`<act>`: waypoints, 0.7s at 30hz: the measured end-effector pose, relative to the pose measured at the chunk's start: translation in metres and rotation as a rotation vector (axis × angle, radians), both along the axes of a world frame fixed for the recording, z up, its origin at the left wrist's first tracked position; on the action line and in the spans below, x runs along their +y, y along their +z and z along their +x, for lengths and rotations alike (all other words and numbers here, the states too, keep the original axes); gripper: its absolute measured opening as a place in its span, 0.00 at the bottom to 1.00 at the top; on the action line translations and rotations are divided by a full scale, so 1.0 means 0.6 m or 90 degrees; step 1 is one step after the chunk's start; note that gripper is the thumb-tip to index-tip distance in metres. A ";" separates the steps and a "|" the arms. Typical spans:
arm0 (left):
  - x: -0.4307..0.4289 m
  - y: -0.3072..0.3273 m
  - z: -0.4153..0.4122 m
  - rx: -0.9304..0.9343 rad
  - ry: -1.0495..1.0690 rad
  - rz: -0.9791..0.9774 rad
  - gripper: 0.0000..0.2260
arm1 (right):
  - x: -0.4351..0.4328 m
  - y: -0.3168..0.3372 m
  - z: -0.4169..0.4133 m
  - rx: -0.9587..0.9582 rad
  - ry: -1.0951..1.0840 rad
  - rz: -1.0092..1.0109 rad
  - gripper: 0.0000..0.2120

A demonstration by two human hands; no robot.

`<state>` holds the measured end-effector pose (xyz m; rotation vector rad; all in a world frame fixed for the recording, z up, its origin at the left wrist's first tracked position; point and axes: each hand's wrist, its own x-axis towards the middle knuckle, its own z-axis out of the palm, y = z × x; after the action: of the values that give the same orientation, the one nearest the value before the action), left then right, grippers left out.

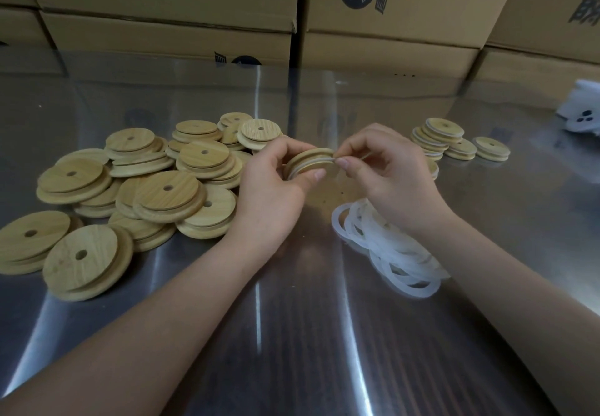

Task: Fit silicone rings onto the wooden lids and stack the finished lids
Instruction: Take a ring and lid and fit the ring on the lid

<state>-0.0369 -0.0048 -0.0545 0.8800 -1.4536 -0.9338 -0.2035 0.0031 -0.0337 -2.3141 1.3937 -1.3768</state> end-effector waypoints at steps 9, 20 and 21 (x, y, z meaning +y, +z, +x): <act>0.000 -0.001 0.001 0.017 -0.009 0.063 0.10 | -0.001 0.009 -0.002 -0.090 0.033 0.157 0.10; -0.001 -0.003 0.003 0.035 -0.013 0.097 0.10 | -0.003 0.012 -0.008 -0.071 0.021 0.210 0.11; -0.001 -0.003 0.003 0.038 -0.014 0.102 0.10 | -0.004 0.012 -0.008 -0.069 0.019 0.209 0.11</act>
<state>-0.0353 -0.0053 -0.0566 0.9459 -1.3532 -1.0959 -0.2081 0.0010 -0.0266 -2.0133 1.4228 -1.1462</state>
